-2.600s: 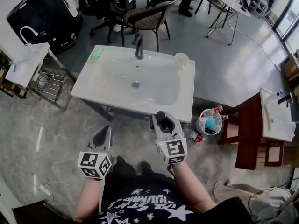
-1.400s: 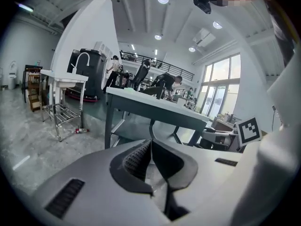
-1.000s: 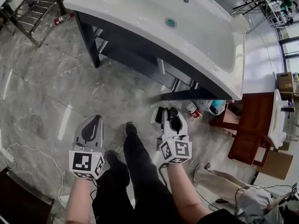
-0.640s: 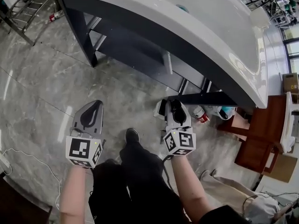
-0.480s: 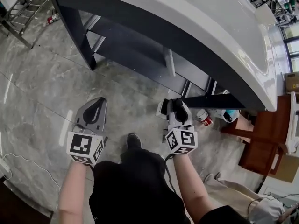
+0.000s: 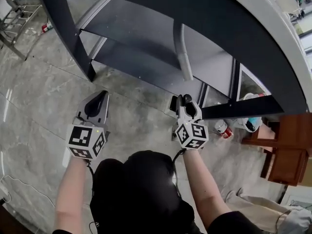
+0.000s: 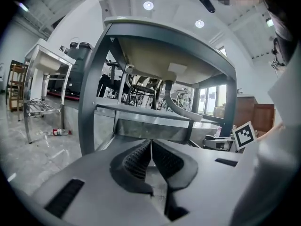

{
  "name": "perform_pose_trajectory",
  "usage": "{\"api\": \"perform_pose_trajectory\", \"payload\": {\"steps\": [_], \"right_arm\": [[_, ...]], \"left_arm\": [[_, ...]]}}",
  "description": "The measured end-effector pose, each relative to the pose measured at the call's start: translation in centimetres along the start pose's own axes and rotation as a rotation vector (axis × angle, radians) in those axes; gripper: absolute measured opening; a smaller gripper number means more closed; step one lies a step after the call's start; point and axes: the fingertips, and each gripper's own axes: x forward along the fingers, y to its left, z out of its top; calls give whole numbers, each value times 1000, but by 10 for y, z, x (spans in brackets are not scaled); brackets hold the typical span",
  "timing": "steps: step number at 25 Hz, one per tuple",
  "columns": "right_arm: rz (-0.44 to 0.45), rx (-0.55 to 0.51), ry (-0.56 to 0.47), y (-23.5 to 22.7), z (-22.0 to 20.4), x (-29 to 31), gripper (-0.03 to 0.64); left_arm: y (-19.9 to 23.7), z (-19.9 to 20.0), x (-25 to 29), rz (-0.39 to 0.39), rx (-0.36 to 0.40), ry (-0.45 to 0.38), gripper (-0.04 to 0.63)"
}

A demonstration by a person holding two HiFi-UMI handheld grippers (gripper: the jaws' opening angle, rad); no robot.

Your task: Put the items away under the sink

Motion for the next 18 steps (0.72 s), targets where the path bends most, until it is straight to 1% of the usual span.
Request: {"api": "perform_pose_trajectory", "payload": {"steps": [4,7,13,18], "right_arm": [[5,-19,-33,-5,-14,31,97],[4,-25,-57,-5,-21,51,97],[-14,-18,-88,-11,-24,87,97],[-18,-41,-105,-11,-24,104,97]], "left_arm": [[9,-15,14,-11,-10,-25,17],[14,-21,24,-16,-3,-38,17],[13,-17,44,-35,1,-65,17],[11,-17,53,-33,2,-73,15]]}}
